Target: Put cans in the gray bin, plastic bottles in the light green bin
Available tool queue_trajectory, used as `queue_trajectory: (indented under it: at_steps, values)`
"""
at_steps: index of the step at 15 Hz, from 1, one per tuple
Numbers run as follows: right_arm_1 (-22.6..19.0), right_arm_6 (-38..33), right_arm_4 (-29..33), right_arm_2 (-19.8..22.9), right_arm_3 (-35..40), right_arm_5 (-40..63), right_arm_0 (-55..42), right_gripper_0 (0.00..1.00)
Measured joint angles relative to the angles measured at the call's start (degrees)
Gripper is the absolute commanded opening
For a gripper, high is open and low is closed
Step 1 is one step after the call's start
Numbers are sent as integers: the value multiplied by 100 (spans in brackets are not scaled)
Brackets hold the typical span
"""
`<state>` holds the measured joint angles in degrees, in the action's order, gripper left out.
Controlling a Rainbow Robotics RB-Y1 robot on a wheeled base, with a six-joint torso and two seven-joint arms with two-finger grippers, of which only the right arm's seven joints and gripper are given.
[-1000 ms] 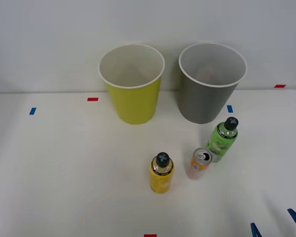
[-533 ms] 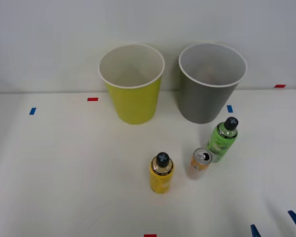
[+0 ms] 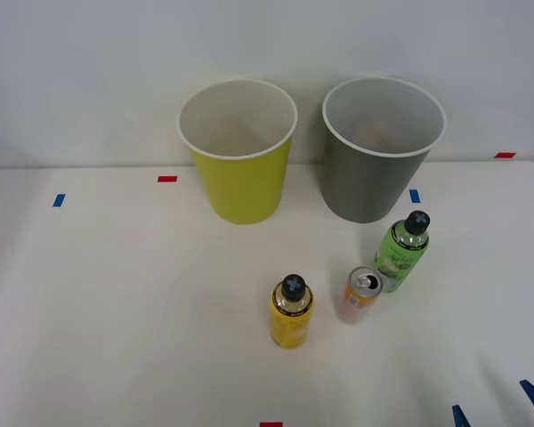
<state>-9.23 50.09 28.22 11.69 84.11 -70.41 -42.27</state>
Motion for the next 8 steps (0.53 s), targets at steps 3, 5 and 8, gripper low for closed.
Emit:
queue_trajectory:
  at_steps: [3,5,8]
  values:
    - [0,0,0,0,0,0,0,100]
    - [0,0,0,0,0,0,0,100]
    - [0,0,0,0,0,1,0,100]
